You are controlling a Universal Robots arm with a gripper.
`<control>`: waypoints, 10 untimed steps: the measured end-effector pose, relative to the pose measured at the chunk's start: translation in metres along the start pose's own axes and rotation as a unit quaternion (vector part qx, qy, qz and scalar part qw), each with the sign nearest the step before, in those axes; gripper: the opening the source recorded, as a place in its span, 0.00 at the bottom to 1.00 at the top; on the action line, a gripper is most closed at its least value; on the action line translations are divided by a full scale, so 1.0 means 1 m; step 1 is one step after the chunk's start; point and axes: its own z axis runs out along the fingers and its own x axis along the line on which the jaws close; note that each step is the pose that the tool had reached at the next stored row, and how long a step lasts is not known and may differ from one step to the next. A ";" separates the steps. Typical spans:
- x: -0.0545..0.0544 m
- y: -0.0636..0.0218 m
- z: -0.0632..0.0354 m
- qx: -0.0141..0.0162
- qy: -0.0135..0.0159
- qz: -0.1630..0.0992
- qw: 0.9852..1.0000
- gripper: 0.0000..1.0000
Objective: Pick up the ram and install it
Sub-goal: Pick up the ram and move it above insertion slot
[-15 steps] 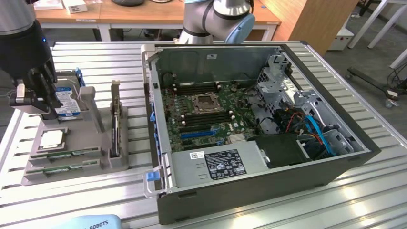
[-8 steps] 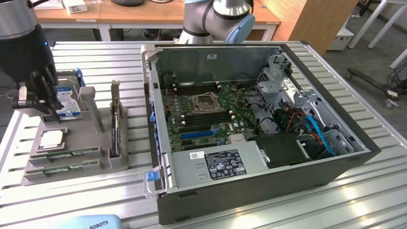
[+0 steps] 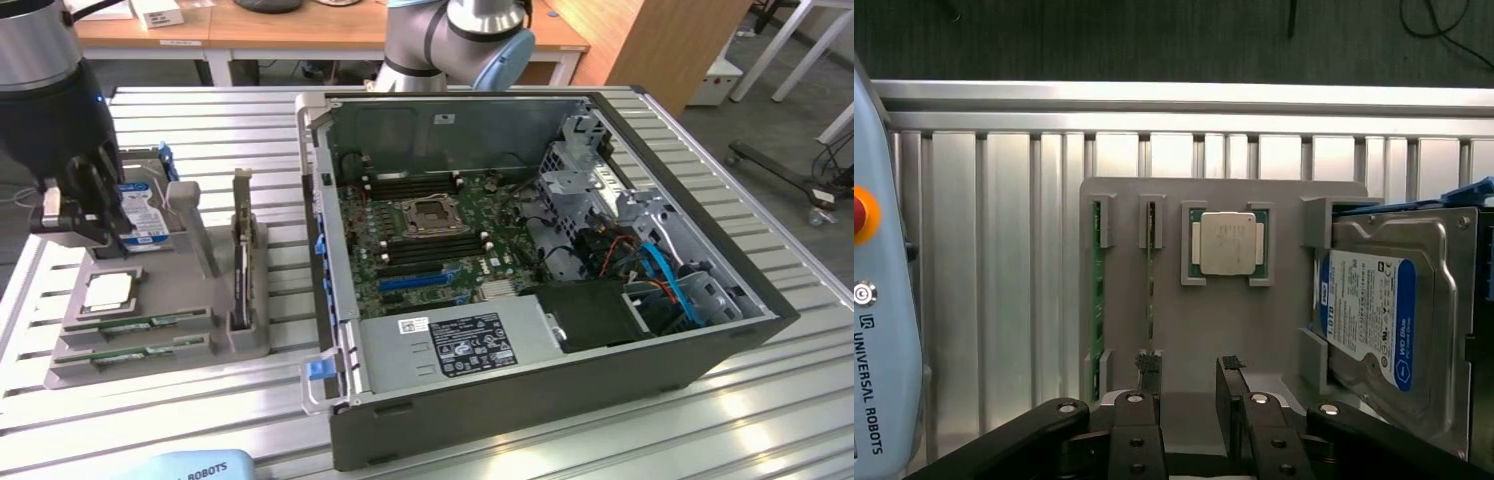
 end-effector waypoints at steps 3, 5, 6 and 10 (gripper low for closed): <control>0.000 -0.0001 0.0022 0.000 0.000 0.000 1.000 0.35; 0.000 -0.0001 0.0036 0.000 0.000 0.000 1.000 0.35; 0.000 -0.0001 0.0042 0.000 0.000 -0.001 1.000 0.35; 0.000 -0.0002 0.0069 0.000 0.000 -0.001 1.000 0.35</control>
